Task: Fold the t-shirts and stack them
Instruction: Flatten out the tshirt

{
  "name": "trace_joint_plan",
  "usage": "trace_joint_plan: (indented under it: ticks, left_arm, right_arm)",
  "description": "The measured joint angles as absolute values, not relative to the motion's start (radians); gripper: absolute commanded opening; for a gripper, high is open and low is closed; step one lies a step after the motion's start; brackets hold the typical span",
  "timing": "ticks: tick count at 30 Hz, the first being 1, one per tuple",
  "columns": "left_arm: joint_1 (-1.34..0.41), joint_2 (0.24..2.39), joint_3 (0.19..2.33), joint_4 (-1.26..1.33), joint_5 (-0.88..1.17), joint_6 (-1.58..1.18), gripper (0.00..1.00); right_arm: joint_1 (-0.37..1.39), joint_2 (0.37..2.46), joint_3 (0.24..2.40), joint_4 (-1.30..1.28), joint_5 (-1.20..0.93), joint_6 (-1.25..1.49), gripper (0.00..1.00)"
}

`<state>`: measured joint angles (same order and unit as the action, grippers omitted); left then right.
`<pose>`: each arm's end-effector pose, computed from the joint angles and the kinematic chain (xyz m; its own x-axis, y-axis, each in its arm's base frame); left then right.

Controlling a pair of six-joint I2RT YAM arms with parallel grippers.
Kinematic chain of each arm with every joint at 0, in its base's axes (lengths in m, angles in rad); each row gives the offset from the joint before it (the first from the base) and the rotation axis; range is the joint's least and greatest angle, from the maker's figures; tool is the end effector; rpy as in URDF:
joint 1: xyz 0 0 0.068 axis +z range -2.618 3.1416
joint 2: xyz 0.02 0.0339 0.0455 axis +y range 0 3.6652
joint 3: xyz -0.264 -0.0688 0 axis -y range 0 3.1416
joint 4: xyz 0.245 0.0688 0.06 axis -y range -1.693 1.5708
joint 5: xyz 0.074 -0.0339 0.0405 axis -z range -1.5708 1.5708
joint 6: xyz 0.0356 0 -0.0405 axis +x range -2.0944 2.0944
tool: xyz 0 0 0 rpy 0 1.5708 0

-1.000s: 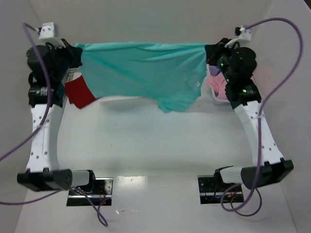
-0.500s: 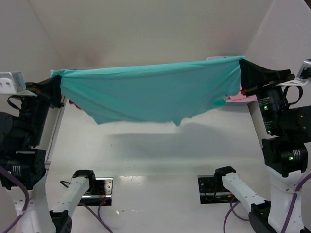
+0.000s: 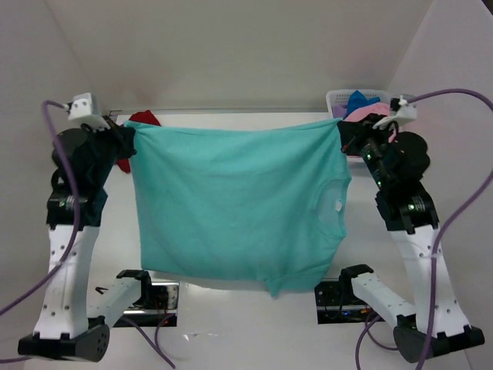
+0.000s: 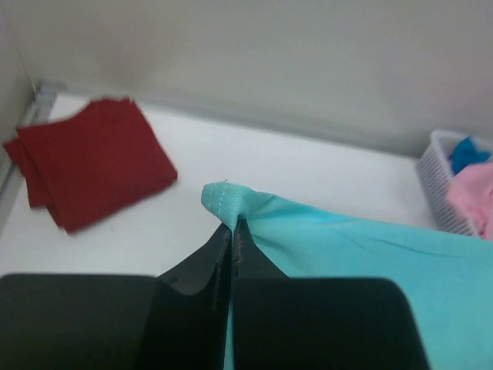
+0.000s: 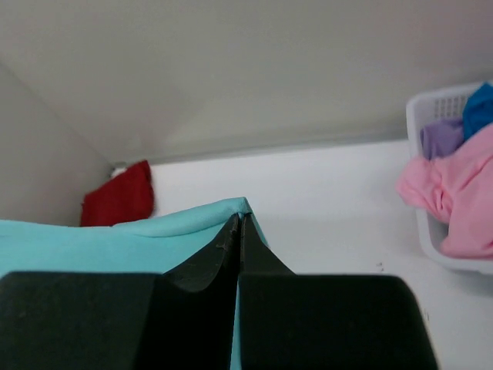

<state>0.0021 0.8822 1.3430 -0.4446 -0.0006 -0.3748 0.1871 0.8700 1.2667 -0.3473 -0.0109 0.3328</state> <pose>0.1546 0.0003 0.4818 0.0161 -0.3661 -0.9305 0.0034 0.9306 -0.3660 0.1591 0.0305 0.4707 -0.0184 0.3290 -0.9442 -0.2018 0.9237 0.3258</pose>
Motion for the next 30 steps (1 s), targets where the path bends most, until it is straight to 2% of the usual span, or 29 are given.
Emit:
trace_joint_plan:
  ticks: [6, 11, 16, 21, 30]
  left_arm:
    - [0.001, 0.991, 1.142, -0.373, 0.006, -0.396, 0.00]
    - [0.001, 1.083, 1.110, -0.286, 0.004, -0.398, 0.00]
    - [0.001, 1.285, 1.103, -0.215, 0.002, -0.400, 0.00]
    - [0.001, 1.485, 1.156, -0.182, 0.002, -0.400, 0.00]
    - [0.013, 1.686, 1.335, -0.131, 0.006, -0.398, 0.00]
  right_arm:
    - [0.187, 0.989, 1.096, -0.274, 0.012, 0.350, 0.00]
    - [0.187, 1.108, 1.003, -0.149, 0.016, 0.379, 0.00]
    - [0.187, 1.286, 0.974, -0.076, 0.017, 0.403, 0.00]
    - [0.187, 1.462, 1.056, -0.008, 0.014, 0.404, 0.00]
    - [0.187, 1.718, 1.282, 0.023, 0.025, 0.391, 0.00]
